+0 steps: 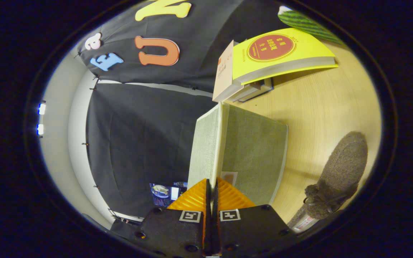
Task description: Open the storage box then place both shoes into the box .Put the left shoe in first, then the right shoe, with the right side of both shoes facing outward in a uniform manner.
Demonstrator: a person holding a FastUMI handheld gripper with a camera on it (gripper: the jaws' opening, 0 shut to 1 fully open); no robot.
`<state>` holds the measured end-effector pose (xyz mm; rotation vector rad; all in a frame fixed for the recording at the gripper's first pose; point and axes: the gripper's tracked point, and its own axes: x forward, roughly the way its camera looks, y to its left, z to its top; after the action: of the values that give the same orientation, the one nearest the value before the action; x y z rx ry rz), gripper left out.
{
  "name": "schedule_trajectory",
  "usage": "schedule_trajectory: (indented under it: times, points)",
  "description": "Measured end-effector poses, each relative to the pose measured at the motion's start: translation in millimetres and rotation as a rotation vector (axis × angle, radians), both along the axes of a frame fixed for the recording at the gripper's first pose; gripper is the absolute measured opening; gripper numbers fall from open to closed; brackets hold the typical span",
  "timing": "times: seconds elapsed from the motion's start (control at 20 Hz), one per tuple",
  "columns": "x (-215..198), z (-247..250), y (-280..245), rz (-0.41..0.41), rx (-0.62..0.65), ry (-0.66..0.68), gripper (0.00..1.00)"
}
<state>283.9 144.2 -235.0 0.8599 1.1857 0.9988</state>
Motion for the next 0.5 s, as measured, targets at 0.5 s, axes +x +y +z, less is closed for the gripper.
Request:
schedule_trajectory:
  times: [0.5]
  points:
    - [-13.7,91.1,34.4,-0.045,-0.008,-0.078,0.06]
